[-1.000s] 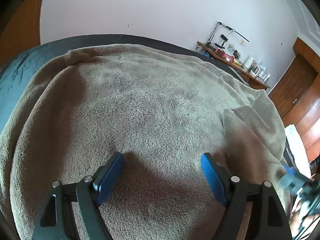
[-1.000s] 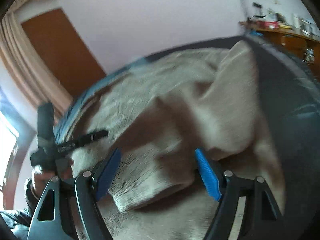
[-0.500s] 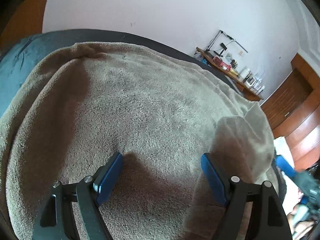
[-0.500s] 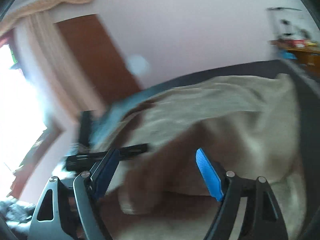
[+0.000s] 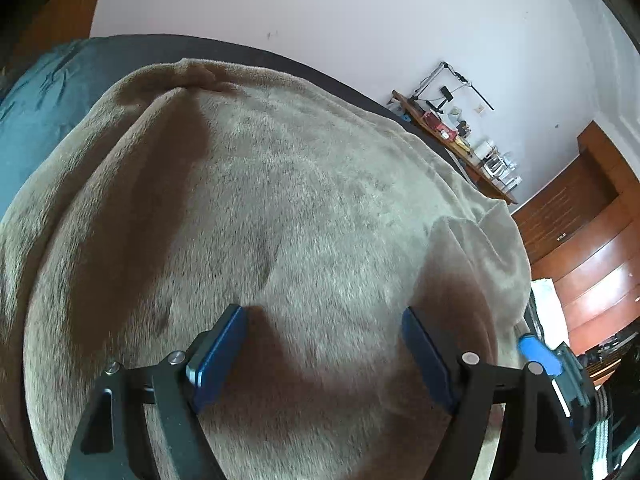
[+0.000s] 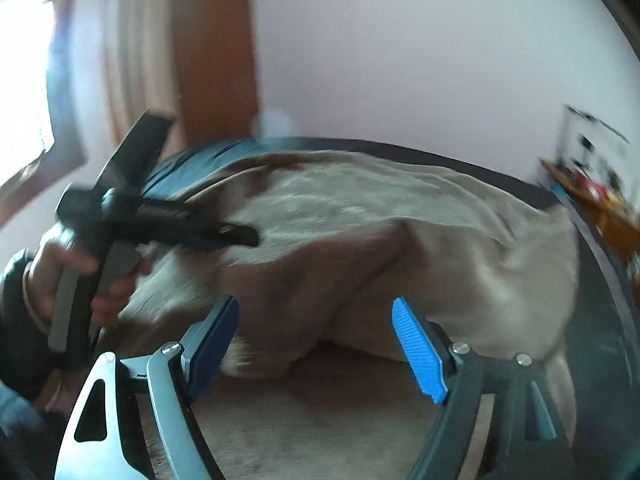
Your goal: Fold towel
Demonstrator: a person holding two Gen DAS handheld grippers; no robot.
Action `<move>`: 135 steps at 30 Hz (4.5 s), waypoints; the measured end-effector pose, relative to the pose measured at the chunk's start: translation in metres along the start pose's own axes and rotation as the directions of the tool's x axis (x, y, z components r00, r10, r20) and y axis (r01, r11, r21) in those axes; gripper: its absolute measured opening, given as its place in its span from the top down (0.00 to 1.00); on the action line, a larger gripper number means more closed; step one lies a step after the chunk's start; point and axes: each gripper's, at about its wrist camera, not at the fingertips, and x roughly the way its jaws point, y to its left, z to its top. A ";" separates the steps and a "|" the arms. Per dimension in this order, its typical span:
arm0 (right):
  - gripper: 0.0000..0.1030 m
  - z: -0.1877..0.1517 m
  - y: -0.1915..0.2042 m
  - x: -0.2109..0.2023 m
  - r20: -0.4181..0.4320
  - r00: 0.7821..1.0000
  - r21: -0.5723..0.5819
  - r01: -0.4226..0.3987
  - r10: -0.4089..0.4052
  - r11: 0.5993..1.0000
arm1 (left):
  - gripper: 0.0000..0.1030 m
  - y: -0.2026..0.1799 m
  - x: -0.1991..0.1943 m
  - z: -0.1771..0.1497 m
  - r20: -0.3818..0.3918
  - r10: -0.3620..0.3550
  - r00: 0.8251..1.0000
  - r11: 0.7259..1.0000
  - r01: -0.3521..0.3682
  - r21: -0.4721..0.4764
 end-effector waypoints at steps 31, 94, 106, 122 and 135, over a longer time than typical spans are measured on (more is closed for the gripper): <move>0.46 -0.002 -0.021 0.014 -0.005 0.989 0.134 -0.143 0.145 0.981 | 0.21 -0.042 0.033 -0.024 -0.059 -0.418 0.906 0.874 0.384 -0.296; 0.16 0.022 -0.150 0.076 -0.281 0.876 -0.124 0.372 -0.393 0.920 | 0.87 0.069 -0.001 0.082 0.172 0.129 0.977 0.979 -0.098 -0.178; 0.15 0.006 -0.204 0.019 -0.261 0.855 0.160 0.496 -0.448 0.854 | 0.87 0.066 0.001 0.079 0.167 0.124 0.978 0.983 -0.098 -0.153; 0.15 0.088 -0.236 0.063 -0.223 0.933 0.250 0.335 -0.283 0.909 | 0.87 0.071 0.002 0.081 0.154 0.105 0.982 0.985 -0.082 -0.150; 0.85 0.083 -0.273 0.097 -0.263 0.918 0.298 0.370 -0.297 0.880 | 0.87 0.045 -0.020 0.120 0.224 0.158 0.962 0.987 -0.153 -0.039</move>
